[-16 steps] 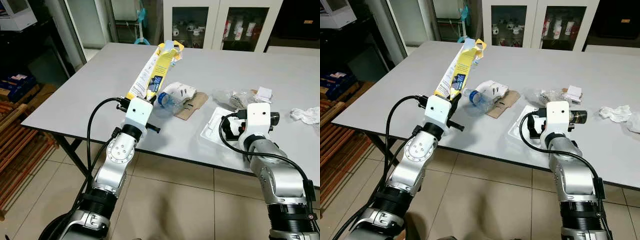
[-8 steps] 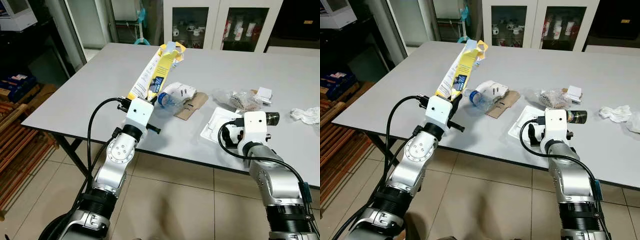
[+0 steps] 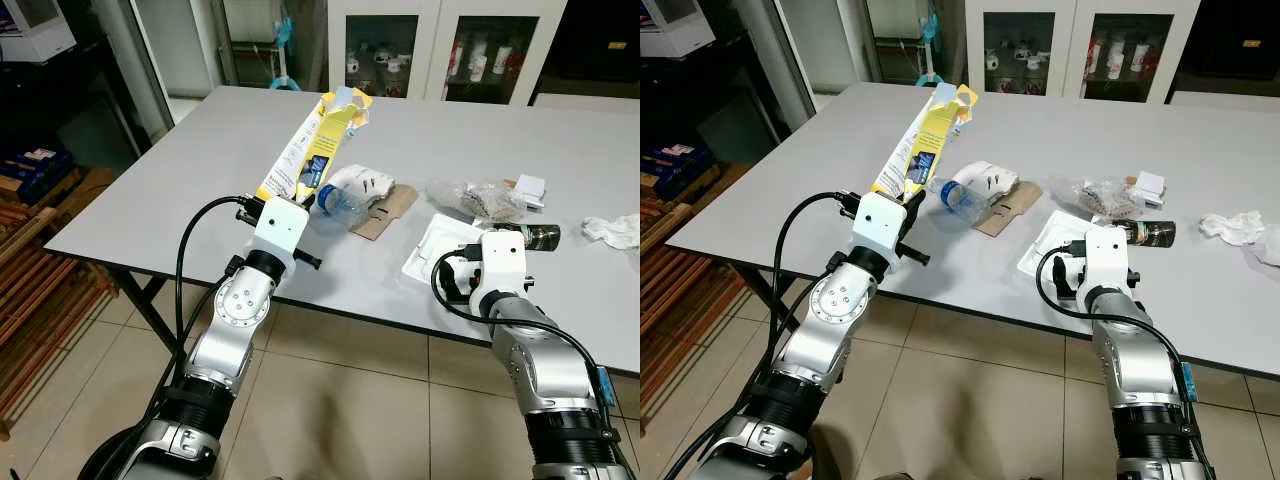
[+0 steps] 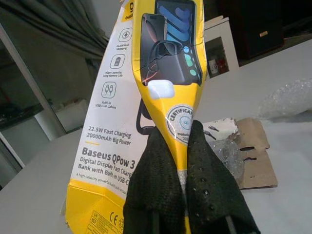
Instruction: Picking trash to rubbish bin
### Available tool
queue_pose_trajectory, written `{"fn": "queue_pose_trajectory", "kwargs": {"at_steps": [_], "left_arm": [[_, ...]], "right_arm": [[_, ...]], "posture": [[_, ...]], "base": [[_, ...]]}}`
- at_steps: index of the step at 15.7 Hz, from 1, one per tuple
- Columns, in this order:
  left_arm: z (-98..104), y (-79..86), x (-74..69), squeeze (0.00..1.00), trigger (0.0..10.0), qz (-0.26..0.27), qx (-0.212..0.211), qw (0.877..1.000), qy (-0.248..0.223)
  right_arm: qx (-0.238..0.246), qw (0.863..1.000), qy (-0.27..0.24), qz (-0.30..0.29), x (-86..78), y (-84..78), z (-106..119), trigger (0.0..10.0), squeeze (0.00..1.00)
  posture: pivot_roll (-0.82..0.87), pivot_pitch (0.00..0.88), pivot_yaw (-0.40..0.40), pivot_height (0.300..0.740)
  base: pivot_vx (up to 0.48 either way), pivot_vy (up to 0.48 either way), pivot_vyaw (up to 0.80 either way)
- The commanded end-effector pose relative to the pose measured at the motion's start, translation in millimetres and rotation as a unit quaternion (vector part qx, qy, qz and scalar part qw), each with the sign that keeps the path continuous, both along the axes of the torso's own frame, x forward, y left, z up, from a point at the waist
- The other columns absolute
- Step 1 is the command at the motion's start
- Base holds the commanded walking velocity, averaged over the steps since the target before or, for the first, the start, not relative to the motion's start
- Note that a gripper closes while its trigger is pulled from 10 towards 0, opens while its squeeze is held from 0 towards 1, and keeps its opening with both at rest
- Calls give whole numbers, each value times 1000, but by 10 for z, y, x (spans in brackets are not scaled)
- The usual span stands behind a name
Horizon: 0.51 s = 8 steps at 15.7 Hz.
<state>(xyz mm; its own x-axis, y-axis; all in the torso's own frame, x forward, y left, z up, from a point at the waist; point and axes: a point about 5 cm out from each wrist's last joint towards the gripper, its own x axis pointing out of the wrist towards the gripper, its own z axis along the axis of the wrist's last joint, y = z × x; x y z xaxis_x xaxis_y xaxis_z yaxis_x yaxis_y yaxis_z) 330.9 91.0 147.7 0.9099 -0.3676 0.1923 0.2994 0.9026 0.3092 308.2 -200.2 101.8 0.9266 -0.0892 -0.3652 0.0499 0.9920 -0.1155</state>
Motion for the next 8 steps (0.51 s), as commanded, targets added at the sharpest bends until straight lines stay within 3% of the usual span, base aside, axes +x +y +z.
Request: {"fn": "queue_pose_trajectory", "kwargs": {"at_steps": [1,7,8], "left_arm": [[-17,16,-15,0,10000,1,6,1000,2],[-18,19,-16,0,10000,2,7,1000,3],[-18,22,-16,0,10000,2,8,1000,4]], "right_arm": [[-4,1000,6,-1,5,8,-39,10000,0],[-3,1000,16,0,-2,18,-95,10000,0],[-2,1000,16,1,-6,21,-106,314,0]], "posture": [[-45,2,49,740],[-41,7,50,740],[-42,8,51,740]], "base": [[0,0,0],[0,0,0],[0,0,0]]}}
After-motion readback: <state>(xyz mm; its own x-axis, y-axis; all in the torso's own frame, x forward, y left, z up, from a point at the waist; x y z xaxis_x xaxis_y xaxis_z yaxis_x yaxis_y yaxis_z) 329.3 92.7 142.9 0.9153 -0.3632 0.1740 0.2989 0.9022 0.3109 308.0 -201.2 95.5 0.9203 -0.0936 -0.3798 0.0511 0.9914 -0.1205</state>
